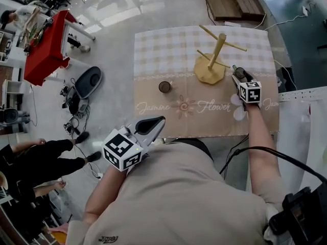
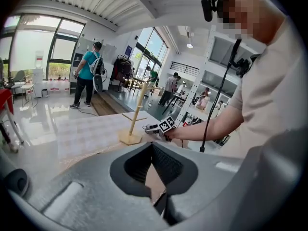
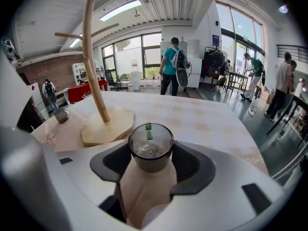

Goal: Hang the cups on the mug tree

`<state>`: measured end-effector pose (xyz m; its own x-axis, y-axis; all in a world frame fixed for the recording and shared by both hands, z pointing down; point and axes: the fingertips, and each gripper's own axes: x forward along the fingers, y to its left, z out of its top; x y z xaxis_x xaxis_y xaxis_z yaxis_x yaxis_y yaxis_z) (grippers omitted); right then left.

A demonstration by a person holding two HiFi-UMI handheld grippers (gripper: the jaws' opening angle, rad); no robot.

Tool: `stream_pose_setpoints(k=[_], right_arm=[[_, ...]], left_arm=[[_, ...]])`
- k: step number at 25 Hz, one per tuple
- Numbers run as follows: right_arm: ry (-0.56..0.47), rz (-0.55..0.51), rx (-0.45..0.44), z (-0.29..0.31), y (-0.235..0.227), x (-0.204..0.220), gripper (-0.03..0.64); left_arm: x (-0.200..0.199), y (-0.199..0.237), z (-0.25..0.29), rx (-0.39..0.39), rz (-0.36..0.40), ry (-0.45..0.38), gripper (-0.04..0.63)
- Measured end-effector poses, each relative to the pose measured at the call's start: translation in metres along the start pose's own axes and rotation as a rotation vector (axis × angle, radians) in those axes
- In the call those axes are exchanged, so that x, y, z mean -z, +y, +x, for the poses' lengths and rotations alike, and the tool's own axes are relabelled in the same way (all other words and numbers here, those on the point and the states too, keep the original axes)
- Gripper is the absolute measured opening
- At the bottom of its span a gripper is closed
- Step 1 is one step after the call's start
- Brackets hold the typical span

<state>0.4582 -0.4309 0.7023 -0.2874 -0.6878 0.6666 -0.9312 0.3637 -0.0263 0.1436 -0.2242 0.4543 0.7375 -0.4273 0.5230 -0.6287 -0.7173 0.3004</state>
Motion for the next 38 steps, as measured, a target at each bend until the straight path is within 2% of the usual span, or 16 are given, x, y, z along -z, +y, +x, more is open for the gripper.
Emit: stream_pose_setpoints(k=[6,14,21,29,34,38], right_arm=[[-0.119,0.030,0.088,-0.045,-0.002,-0.034,0.272],[-0.349,0.019,0.208,-0.146,0.019,-0.125,0.272],[-0.480,-0.002,0.268,-0.200,0.048,-0.191,0.272],[-0.514,-0.045,0.326,-0.216,0.072,-0.213,0.272],[-0.490,-0.084,0.372,-0.207,0.098,-0.213,0.272],[-0.474,-0.092,0.394,-0.194,0.102,-0.210,0.272]], left_arm=[[-0.002,0.000,-0.002,0.042,0.016,-0.005,0.008],[-0.007,-0.005,-0.007,0.137,0.068,-0.021,0.008],[-0.003,-0.008,-0.024,0.186,0.092,-0.039,0.008],[0.009,-0.012,-0.046,0.181,0.074,-0.066,0.008],[0.024,0.000,-0.074,0.160,0.056,-0.077,0.008],[0.031,0.004,-0.087,0.141,0.043,-0.084,0.008]])
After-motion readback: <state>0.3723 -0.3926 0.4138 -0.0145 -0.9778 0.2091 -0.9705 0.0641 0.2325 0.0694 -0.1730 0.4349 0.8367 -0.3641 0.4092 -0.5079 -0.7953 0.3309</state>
